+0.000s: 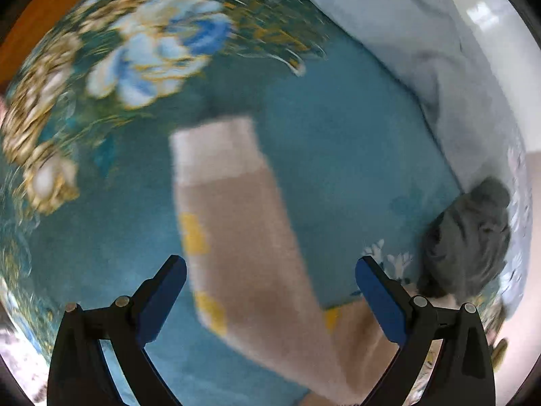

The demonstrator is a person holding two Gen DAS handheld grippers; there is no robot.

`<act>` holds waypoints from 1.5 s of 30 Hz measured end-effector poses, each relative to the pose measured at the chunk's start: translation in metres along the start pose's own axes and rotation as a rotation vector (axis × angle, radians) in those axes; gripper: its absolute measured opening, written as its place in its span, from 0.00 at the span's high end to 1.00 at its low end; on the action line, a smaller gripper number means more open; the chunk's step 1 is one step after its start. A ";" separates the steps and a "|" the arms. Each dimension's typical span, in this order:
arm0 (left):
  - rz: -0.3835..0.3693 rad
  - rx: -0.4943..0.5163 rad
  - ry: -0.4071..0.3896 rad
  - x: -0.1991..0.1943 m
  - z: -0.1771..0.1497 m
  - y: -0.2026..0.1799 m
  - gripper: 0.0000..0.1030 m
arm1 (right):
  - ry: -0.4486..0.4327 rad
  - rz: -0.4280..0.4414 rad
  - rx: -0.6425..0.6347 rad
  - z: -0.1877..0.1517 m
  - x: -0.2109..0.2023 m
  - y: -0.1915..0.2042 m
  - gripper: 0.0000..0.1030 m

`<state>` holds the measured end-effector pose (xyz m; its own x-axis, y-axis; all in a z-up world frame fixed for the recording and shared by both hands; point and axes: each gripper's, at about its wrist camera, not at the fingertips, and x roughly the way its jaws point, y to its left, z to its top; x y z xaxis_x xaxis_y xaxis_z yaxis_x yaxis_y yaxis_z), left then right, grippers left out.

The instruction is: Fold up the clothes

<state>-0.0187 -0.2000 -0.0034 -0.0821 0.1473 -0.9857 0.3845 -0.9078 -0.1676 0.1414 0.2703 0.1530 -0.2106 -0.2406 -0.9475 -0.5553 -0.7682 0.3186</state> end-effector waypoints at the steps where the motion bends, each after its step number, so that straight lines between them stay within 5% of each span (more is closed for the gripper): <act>1: 0.032 0.025 0.011 0.007 0.001 -0.007 0.03 | 0.000 -0.010 0.002 0.001 -0.001 -0.002 0.00; 6: 0.231 0.170 0.011 0.032 -0.006 -0.033 0.05 | -0.001 -0.059 -0.008 0.004 -0.006 -0.006 0.00; 12: 0.191 0.079 0.047 0.029 -0.015 -0.005 0.62 | -0.010 -0.064 -0.035 0.007 -0.013 0.002 0.00; 16: 0.161 -0.030 -0.045 -0.004 -0.029 0.021 0.92 | -0.010 -0.042 -0.041 0.005 -0.013 0.010 0.00; 19: 0.158 -0.151 -0.109 -0.030 -0.048 0.052 0.93 | -0.004 -0.023 -0.058 -0.002 -0.014 0.018 0.00; 22: 0.140 -0.264 -0.070 -0.033 -0.071 0.085 0.93 | 0.000 -0.011 -0.081 -0.010 -0.014 0.023 0.00; 24: 0.047 -0.312 -0.029 -0.027 -0.084 0.099 0.93 | 0.003 -0.008 -0.085 -0.015 -0.015 0.022 0.00; 27: 0.023 -0.309 -0.023 -0.026 -0.082 0.095 0.92 | 0.001 -0.007 -0.081 -0.021 -0.017 0.018 0.00; 28: 0.017 -0.307 -0.024 -0.026 -0.080 0.092 0.86 | 0.002 -0.009 -0.079 -0.022 -0.018 0.016 0.00; 31: -0.008 -0.290 -0.025 -0.026 -0.064 0.073 0.45 | -0.003 -0.018 -0.072 -0.025 -0.023 0.008 0.00; 33: -0.014 -0.259 -0.033 -0.023 -0.050 0.056 0.44 | -0.012 -0.030 -0.055 -0.024 -0.027 -0.001 0.00; 37: 0.065 -0.129 0.024 -0.003 -0.030 0.019 0.41 | -0.027 -0.054 -0.009 -0.018 -0.034 -0.018 0.00; 40: 0.194 0.045 0.100 0.025 -0.022 -0.013 0.41 | -0.035 -0.067 0.022 -0.013 -0.037 -0.029 0.00; 43: 0.315 0.162 0.088 0.037 -0.022 -0.028 0.41 | -0.038 -0.076 0.035 -0.008 -0.039 -0.034 0.00; 45: 0.354 0.171 0.065 0.036 -0.025 -0.029 0.52 | -0.040 -0.076 0.035 -0.005 -0.040 -0.035 0.00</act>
<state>-0.0101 -0.1585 -0.0343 0.0890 -0.1669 -0.9820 0.2192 -0.9584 0.1828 0.1731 0.3037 0.1794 -0.1983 -0.1584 -0.9673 -0.5985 -0.7619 0.2474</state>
